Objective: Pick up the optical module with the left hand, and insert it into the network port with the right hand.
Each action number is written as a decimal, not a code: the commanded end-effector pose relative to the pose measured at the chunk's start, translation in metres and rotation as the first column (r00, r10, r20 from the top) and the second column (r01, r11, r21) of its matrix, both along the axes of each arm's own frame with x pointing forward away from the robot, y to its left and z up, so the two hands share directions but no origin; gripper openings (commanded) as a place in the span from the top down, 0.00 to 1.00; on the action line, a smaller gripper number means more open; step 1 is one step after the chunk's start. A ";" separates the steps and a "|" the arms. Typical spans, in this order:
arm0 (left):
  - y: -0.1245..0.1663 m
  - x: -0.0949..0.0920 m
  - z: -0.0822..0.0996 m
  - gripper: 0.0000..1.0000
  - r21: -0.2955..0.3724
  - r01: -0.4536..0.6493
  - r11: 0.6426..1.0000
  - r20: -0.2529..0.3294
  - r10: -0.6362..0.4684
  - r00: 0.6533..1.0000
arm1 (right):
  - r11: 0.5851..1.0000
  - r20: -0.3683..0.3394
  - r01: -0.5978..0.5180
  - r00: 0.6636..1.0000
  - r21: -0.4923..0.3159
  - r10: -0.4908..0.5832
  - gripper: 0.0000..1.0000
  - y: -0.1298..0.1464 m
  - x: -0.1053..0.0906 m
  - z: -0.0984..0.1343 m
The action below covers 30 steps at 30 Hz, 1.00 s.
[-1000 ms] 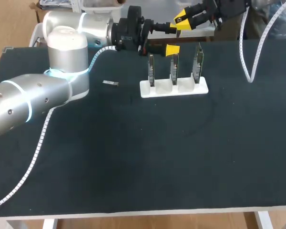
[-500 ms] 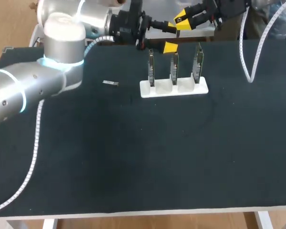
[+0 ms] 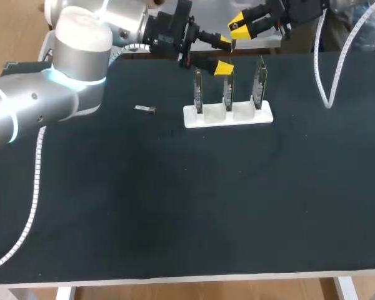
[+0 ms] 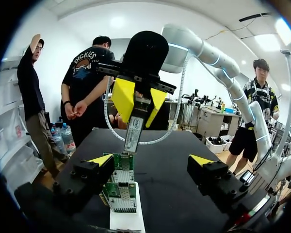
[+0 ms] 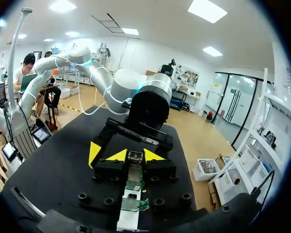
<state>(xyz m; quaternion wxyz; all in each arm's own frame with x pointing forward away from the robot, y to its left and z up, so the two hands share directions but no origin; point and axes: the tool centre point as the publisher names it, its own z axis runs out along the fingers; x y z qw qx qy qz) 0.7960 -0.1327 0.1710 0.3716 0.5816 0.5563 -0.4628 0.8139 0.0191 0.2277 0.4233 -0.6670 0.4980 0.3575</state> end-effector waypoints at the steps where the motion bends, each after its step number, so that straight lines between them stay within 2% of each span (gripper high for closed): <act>1: 0.009 -0.022 -0.004 0.00 0.013 -0.159 0.987 0.047 0.159 0.986 | 1.000 0.000 -0.001 1.000 0.001 0.001 1.00 0.000 0.001 0.000; 8: 0.014 -0.025 -0.011 0.00 0.032 -0.215 0.976 0.072 0.212 0.975 | 1.000 0.000 -0.001 1.000 0.001 0.001 1.00 0.000 0.001 0.000; 17: 0.007 0.000 0.000 0.00 0.067 -0.181 0.981 0.128 0.171 0.977 | 1.000 0.000 -0.001 1.000 0.001 0.001 1.00 0.000 0.001 0.000; 23: 0.007 0.007 0.001 0.00 0.103 -0.153 0.983 0.122 0.141 0.983 | 1.000 0.000 -0.001 1.000 0.001 0.001 1.00 0.000 0.001 0.000; 30: 0.022 -0.001 -0.001 0.00 0.144 -0.159 0.977 0.094 0.147 0.985 | 1.000 0.000 -0.001 1.000 0.001 0.001 1.00 0.000 0.001 0.000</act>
